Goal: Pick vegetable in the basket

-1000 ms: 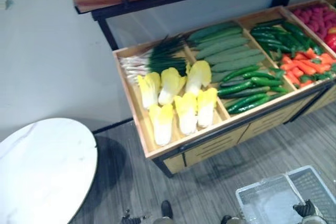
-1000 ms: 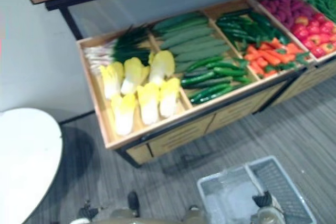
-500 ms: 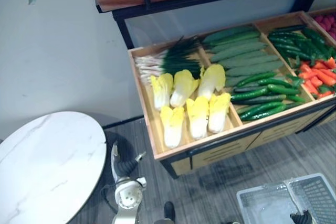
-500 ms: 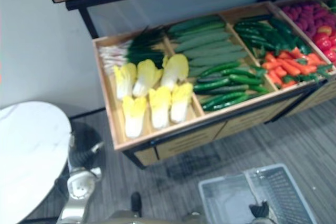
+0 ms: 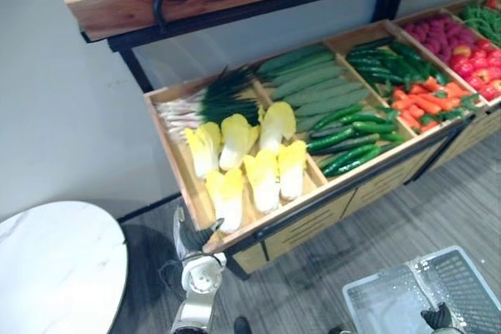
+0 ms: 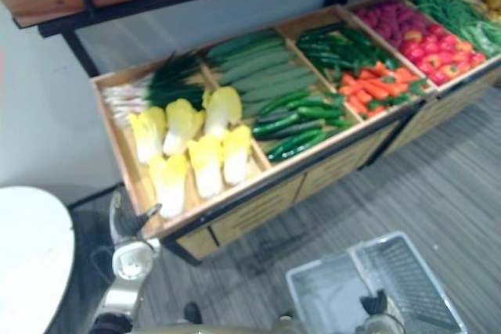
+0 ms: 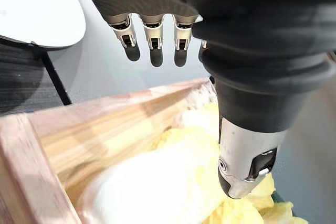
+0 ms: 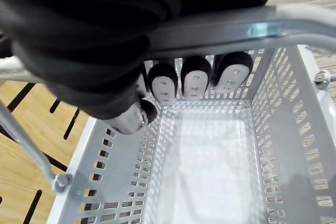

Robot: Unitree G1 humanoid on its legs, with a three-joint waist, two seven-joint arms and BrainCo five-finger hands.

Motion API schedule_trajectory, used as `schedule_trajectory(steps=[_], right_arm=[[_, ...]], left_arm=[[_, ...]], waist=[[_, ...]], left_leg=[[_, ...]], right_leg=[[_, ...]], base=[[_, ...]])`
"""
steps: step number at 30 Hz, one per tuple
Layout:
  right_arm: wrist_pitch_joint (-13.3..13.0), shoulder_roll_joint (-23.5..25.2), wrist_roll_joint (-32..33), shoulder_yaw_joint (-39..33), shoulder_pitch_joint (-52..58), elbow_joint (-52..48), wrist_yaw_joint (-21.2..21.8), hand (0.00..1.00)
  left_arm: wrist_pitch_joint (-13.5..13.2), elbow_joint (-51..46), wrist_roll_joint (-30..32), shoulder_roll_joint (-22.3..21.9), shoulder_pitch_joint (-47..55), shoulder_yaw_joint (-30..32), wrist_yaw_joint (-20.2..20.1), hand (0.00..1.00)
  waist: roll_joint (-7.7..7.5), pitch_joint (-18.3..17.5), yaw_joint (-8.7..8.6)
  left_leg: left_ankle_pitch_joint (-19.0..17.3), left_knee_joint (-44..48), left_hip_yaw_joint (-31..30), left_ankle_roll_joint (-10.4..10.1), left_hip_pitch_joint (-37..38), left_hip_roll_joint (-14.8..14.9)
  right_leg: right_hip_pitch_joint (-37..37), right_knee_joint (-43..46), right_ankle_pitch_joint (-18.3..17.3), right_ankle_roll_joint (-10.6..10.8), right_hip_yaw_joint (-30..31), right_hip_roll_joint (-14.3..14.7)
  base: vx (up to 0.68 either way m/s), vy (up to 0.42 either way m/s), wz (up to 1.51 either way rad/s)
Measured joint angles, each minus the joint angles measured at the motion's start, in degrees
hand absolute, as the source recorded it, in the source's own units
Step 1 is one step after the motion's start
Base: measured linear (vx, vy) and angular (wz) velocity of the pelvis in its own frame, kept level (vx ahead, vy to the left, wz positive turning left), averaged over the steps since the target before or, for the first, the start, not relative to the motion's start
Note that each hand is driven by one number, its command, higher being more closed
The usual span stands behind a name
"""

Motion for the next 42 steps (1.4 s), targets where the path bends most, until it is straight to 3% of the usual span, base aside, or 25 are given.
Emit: schedule_trajectory(steps=[5, 15, 28, 32, 42], right_arm=[[-0.01, -0.12, -2.02, 2.63, -0.55, -1.03, -0.42, 1.0], [-0.09, -0.1, -2.04, 4.88, -0.73, -1.1, -1.99, 1.0], [-0.18, -0.02, -2.07, 7.16, -2.09, -1.1, -3.51, 1.0], [-0.25, -0.06, -2.05, 7.74, -2.08, -1.06, -4.76, 1.0], [-1.51, -0.15, -2.04, 11.72, -2.85, -1.0, -5.49, 1.0]], left_arm=[[1.34, 3.04, 0.17, 0.02, -2.48, 0.0, 2.22, 0.0], [2.49, 7.09, 1.66, -0.24, -5.96, -0.11, 6.33, 0.0], [2.03, 19.57, 1.19, -0.2, -10.88, 0.09, 13.15, 0.0], [2.09, 22.58, 1.22, -0.21, -11.64, 0.1, 14.56, 0.0], [2.09, 27.14, 1.31, -0.39, -14.0, -0.01, 19.94, 0.0]], waist=[[-0.03, 0.01, -1.23], [-0.15, 0.1, -1.4], [-0.13, 0.69, -1.42], [0.53, 0.88, -1.47], [0.51, 0.91, -1.43]], left_leg=[[-0.04, 0.0, 1.26, -0.06, 0.04, 0.45], [-0.06, -0.01, 2.37, -0.09, 0.04, 0.43], [-0.69, -0.04, 5.24, -0.91, 0.34, 0.59], [-1.11, -0.23, 6.37, -1.05, 1.12, 0.62], [-1.59, -0.23, 7.69, -1.11, 1.1, 0.69]], right_leg=[[-0.87, -0.03, 0.26, -0.23, 1.49, 0.51], [-1.62, -0.37, 1.02, -0.34, 2.96, 0.61], [-1.85, -3.97, 3.59, -0.15, 5.95, 1.29], [-1.89, -3.99, 3.63, -0.08, 6.99, 1.36], [-2.78, -4.11, 3.67, -0.06, 8.4, 1.56]], base=[[0.02, -0.006, -0.18], [0.03, 0.007, -0.07], [0.01, 0.007, -0.12], [0.03, 0.004, -0.15], [0.05, 0.0, -0.07]])
